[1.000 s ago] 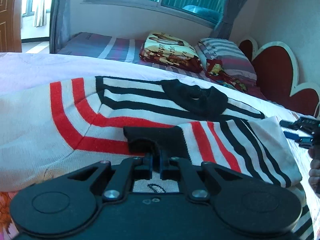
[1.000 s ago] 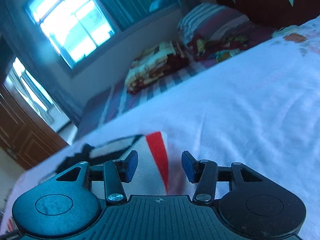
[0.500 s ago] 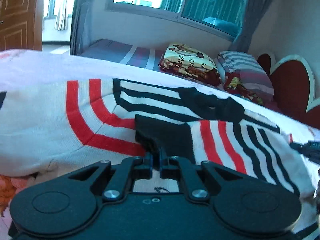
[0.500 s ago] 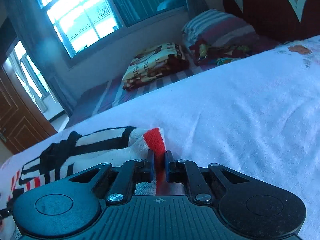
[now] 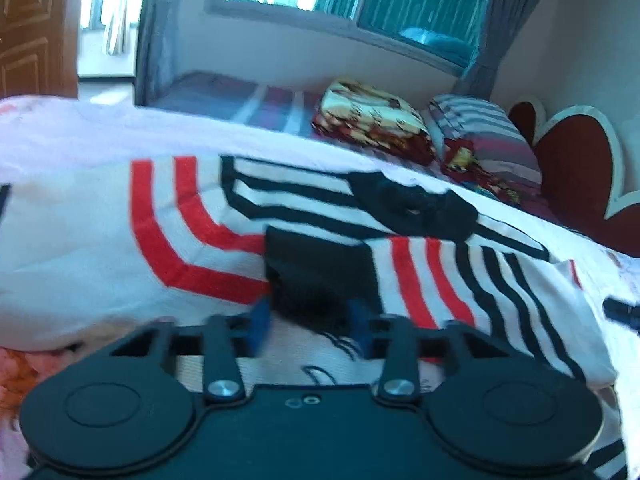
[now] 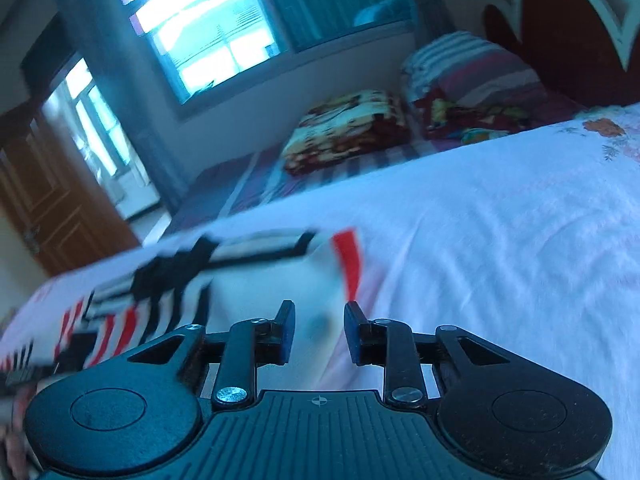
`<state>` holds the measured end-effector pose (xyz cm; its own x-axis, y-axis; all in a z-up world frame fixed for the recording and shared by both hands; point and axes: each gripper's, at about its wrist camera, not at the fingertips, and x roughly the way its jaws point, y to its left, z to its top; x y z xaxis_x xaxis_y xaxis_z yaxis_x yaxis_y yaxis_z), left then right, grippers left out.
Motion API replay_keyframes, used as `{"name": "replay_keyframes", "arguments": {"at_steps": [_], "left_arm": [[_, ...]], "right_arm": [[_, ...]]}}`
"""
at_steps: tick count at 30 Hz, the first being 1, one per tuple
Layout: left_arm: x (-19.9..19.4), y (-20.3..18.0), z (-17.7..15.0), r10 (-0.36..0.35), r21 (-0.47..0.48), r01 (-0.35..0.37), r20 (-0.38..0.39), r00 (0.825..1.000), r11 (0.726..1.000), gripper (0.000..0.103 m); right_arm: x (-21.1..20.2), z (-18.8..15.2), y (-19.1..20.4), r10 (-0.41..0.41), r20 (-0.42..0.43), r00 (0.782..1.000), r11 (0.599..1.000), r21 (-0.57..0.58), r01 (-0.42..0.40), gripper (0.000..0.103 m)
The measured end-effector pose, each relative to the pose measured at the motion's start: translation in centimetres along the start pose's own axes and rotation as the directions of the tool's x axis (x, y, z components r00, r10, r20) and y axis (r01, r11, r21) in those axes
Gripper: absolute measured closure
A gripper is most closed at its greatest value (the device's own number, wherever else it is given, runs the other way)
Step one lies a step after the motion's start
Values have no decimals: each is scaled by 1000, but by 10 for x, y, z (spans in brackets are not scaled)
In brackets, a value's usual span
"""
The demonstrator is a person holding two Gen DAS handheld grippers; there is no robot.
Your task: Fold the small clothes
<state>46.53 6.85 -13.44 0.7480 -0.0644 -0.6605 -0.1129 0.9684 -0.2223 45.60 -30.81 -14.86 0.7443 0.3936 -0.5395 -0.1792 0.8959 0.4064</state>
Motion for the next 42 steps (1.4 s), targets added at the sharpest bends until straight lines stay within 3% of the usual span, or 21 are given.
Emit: {"name": "replay_keyframes", "arguments": {"at_steps": [5,6,7,8,9,10,11,13,19,21,23,24,26,29,31,35,37,42], "left_arm": [[-2,-3,1,8,-32,-8,4,1000,999,76],[-4,-3,1,11,-39,-10,10,1000,999,72],[-5,-2,1,19,-48,-18,18,1000,999,56],[-3,-2,1,26,-55,-25,20,999,998,48],[1,-1,1,21,-64,-21,6,1000,998,52],[4,1,1,26,-68,-26,-7,1000,997,63],[5,0,1,46,-58,-46,-1,999,997,83],[5,3,3,25,-74,-25,-7,1000,997,97],[0,1,1,49,-44,-49,1,999,998,97],[-1,3,0,61,-41,-61,-4,998,997,87],[-9,2,2,141,-20,-140,19,990,990,63],[-16,0,4,179,-3,-179,55,982,984,58],[-23,-10,9,160,45,-166,107,981,985,54],[-11,-44,16,91,142,-107,114,989,984,43],[1,-67,17,51,194,-72,115,992,978,38],[32,-93,14,23,253,-38,63,998,967,38],[46,-88,10,84,273,-88,29,996,958,36],[36,-63,-3,87,249,-97,49,995,964,35]], "right_arm": [[-9,-26,12,-16,-46,999,1000,23,17,76],[-11,-29,12,-12,-51,999,999,40,14,76],[-12,-32,11,-6,-57,998,999,49,9,76],[-9,-35,13,-16,-68,998,999,34,18,76],[-4,-38,15,-40,-93,995,999,8,41,76],[-3,-41,14,-44,-88,995,999,2,44,76],[-3,-42,13,-45,-87,995,999,9,46,76],[-3,-41,16,-56,-91,994,998,-5,56,76],[-1,-43,15,-60,-98,993,998,-17,59,76],[0,-41,16,-59,-105,993,998,-23,57,76],[-5,-33,14,-51,-80,996,999,-16,49,76],[-7,-26,13,-45,-47,998,999,-22,44,76],[1,-8,12,-68,-7,998,997,-48,68,76],[35,17,12,-80,8,997,995,-66,80,76],[60,27,16,-84,3,996,992,-92,84,76],[92,29,25,-121,-32,992,979,-169,114,76],[97,26,22,-150,-27,988,970,-200,142,76],[95,22,9,-210,-36,977,960,-197,199,76]]}}
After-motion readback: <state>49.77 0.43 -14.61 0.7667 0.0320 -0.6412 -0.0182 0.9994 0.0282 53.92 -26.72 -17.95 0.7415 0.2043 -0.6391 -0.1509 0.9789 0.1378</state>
